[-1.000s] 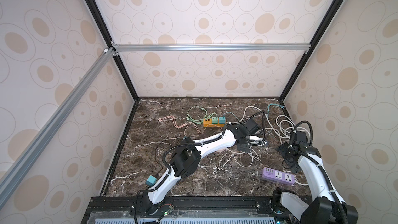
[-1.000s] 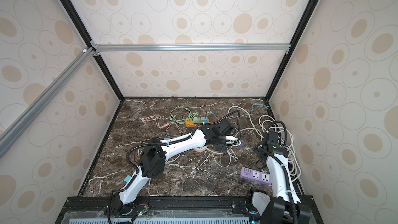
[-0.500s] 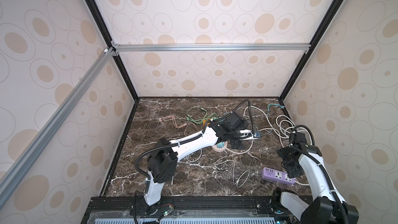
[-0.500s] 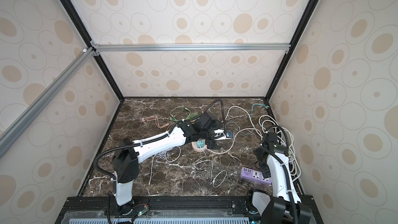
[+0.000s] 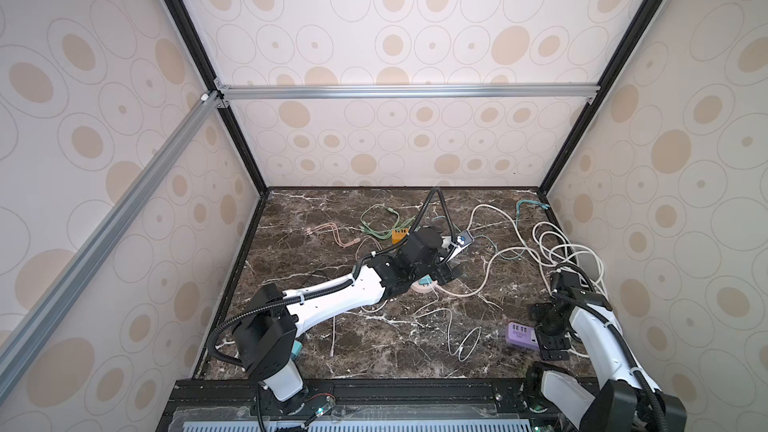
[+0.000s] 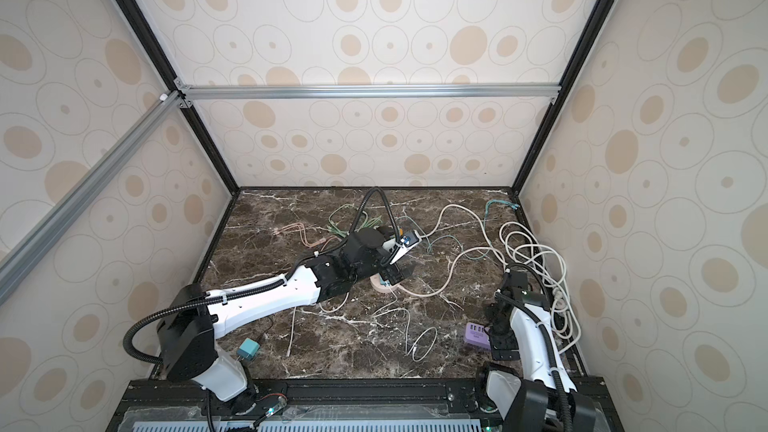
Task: Insert the plug
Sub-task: 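Grasp the purple power strip with the right gripper while the left hovers nearby, then drag the purple power strip toward the pink socket with the right while the left withdraws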
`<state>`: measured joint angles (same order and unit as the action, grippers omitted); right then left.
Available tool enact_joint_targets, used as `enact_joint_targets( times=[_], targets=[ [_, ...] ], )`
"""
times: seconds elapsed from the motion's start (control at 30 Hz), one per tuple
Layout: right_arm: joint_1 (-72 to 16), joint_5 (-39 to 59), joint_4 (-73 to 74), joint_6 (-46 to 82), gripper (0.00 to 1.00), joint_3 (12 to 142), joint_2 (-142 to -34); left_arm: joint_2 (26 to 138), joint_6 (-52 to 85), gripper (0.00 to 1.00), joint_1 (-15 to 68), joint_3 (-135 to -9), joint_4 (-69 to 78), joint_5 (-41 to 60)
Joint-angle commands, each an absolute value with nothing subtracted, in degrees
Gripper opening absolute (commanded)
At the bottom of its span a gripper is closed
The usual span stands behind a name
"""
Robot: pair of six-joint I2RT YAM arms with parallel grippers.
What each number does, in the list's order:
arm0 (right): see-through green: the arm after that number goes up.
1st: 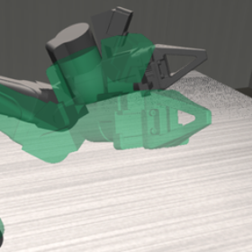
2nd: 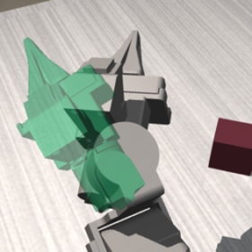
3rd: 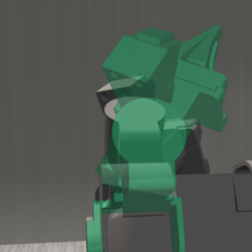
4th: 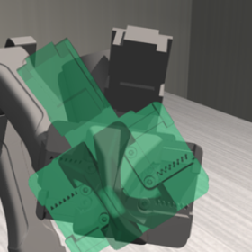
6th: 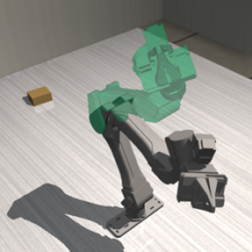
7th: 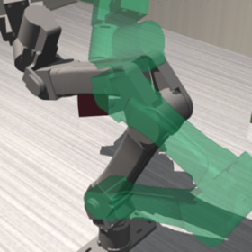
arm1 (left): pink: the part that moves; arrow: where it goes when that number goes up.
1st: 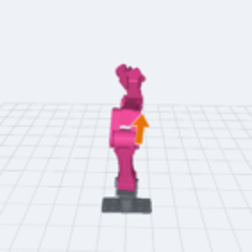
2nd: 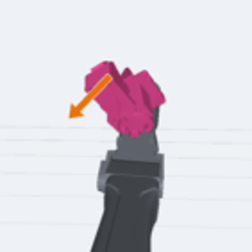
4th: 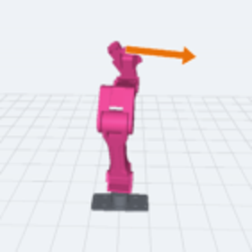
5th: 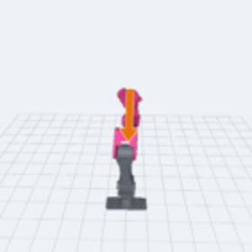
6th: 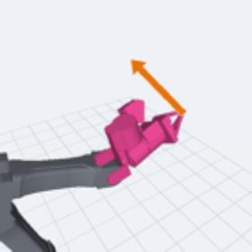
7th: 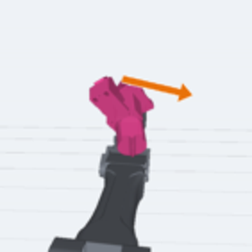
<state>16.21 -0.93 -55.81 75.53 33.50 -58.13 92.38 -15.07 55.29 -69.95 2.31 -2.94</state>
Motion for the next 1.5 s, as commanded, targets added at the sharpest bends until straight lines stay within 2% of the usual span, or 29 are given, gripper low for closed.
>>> enact_joint_targets(
  times=[0.0, 0.07, 0.13, 0.3, 0.43, 0.6, 0.7, 0.77, 0.87, 0.93, 1.03, 1.13, 1.3, 1.47],
  targets=[
    [16.5, -1.0, -53.9, 78.4, 1.00, 32.5, -59.6, 87.6, -8.6, 0.98, 55.0, -67.0, 3.6, -0.9],
    [16.5, -1.1, -53.3, 78.1, 0.99, 32.2, -61.0, 86.0, -8.7, 0.99, 55.4, -65.5, 1.2, 6.8],
    [16.5, -1.2, -52.6, 77.8, 0.98, 31.9, -62.4, 85.8, -8.9, 0.98, 57.4, -65.8, -2.3, 10.1],
    [16.5, -1.0, -50.4, 77.4, 0.90, 30.8, -64.2, 92.5, -7.6, 0.98, 64.8, -71.4, -13.4, 8.6],
    [16.5, 1.1, -49.0, 78.3, 0.84, 28.9, -63.9, 99.3, -6.7, 0.98, 69.9, -74.3, -17.0, 8.6],
    [16.5, 3.8, -47.9, 78.7, 0.73, 27.3, -62.7, 104.7, -6.5, 0.91, 71.6, -77.4, -18.9, 10.0],
    [16.4, 4.6, -47.5, 79.3, 0.72, 26.6, -61.8, 106.4, -7.2, 0.87, 71.5, -78.3, -20.4, 9.5],
    [16.4, 4.9, -47.3, 79.5, 0.71, 26.4, -61.2, 107.7, -7.5, 0.79, 71.5, -79.2, -21.9, 9.4],
    [16.4, 5.4, -47.3, 79.7, 0.66, 26.2, -60.6, 107.0, -7.6, 0.45, 71.3, -78.5, -21.1, 8.2],
    [16.3, 5.9, -47.1, 80.1, 0.62, 25.9, -60.1, 104.5, -6.9, 0.27, 70.8, -76.3, -18.3, 6.7],
    [15.7, 6.9, -45.8, 80.9, 0.52, 24.9, -59.3, 98.7, -4.6, 0.14, 68.5, -72.4, -12.9, 6.7],
    [13.8, 7.1, -44.9, 82.5, 0.48, 24.4, -59.1, 92.0, -1.4, 0.00, 64.4, -67.6, -7.7, 5.0],
    [6.3, 5.7, -43.7, 88.0, 0.46, 24.4, -58.9, 82.3, 5.3, 0.00, 54.9, -61.8, -2.6, -1.6],
    [-5.1, 4.4, -43.6, 99.8, 0.46, 25.2, -60.8, 75.4, 9.2, 0.01, 44.8, -58.6, -0.7, -10.7]
  ],
)
